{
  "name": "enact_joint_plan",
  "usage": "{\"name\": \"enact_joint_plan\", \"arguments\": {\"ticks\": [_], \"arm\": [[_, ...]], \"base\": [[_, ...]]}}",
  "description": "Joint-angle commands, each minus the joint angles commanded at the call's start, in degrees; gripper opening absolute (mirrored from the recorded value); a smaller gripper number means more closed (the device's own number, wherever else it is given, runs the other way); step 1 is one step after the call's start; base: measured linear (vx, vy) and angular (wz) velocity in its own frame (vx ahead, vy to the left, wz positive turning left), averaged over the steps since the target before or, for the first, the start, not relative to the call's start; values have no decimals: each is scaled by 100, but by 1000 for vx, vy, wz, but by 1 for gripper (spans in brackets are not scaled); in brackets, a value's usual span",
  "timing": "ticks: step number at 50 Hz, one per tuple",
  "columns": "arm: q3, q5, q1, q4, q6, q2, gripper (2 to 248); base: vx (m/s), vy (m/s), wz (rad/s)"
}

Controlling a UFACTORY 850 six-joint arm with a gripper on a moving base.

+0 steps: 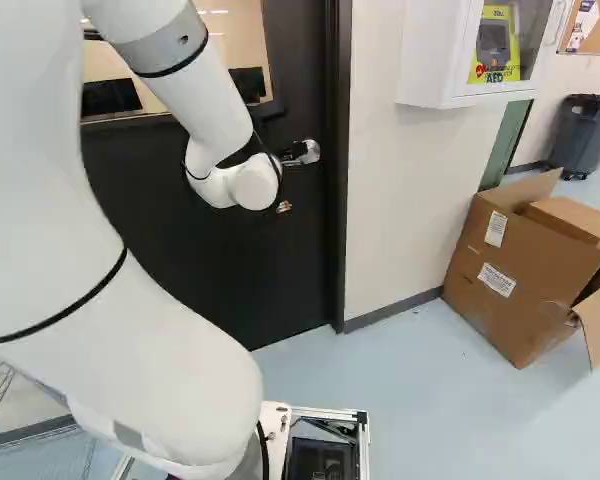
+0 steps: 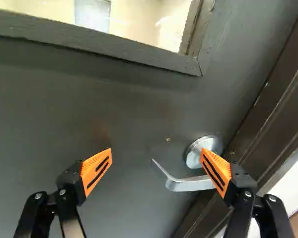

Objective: Open the door and move inside

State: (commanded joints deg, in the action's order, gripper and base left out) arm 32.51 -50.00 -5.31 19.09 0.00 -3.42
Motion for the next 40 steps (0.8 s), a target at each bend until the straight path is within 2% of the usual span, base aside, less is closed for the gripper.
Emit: {"name": "enact_joint_plan", "arguments": {"ticks": [18, 40], "arm": [[186, 0, -18, 0, 0, 430, 247], [214, 0, -17, 0, 0, 749, 247]], "base": [[0, 0, 0], [0, 0, 0]]}}
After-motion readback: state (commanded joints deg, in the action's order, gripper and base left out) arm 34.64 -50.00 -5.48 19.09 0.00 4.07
